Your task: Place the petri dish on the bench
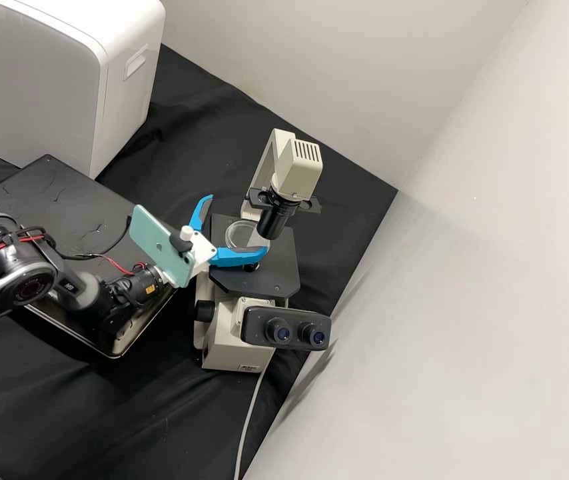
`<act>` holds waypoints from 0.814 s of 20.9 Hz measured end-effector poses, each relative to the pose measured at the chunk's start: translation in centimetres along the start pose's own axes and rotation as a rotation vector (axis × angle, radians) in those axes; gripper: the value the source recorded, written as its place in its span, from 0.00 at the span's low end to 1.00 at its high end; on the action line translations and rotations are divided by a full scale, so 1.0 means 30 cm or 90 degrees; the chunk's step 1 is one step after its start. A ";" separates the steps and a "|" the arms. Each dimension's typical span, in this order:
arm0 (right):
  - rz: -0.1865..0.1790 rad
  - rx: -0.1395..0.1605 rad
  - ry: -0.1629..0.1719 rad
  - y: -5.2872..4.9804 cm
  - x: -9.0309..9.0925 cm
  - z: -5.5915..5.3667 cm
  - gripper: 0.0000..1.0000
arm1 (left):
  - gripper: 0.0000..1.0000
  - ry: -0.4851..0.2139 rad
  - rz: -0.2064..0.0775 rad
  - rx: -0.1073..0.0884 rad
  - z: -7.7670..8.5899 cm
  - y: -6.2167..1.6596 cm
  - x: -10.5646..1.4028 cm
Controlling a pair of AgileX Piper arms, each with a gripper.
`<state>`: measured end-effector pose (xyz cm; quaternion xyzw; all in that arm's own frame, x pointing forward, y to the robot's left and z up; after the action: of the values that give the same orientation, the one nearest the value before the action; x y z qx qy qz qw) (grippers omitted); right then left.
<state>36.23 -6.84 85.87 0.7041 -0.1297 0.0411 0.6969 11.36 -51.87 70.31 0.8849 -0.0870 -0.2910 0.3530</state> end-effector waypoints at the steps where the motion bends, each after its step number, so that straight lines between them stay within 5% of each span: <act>1: -0.009 0.040 0.009 0.011 0.006 0.005 1.00 | 1.00 0.000 0.000 0.000 0.000 0.000 0.000; 6: -0.049 0.156 0.049 0.042 0.018 0.016 1.00 | 1.00 -0.001 -0.007 0.004 0.002 -0.007 0.002; 8: -0.051 0.178 0.052 0.048 0.021 0.017 1.00 | 1.00 -0.001 -0.007 0.004 0.002 -0.007 0.002; 13: -0.052 0.174 0.048 0.047 0.021 0.019 1.00 | 1.00 -0.001 -0.007 0.004 0.002 -0.007 0.002; 17: -0.041 0.125 0.027 0.043 0.023 0.014 1.00 | 1.00 -0.001 -0.007 0.004 0.002 -0.007 0.002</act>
<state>36.52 -7.33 87.29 0.7719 -0.0876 0.0462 0.6280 11.36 -51.78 70.10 0.8864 -0.0834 -0.2934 0.3483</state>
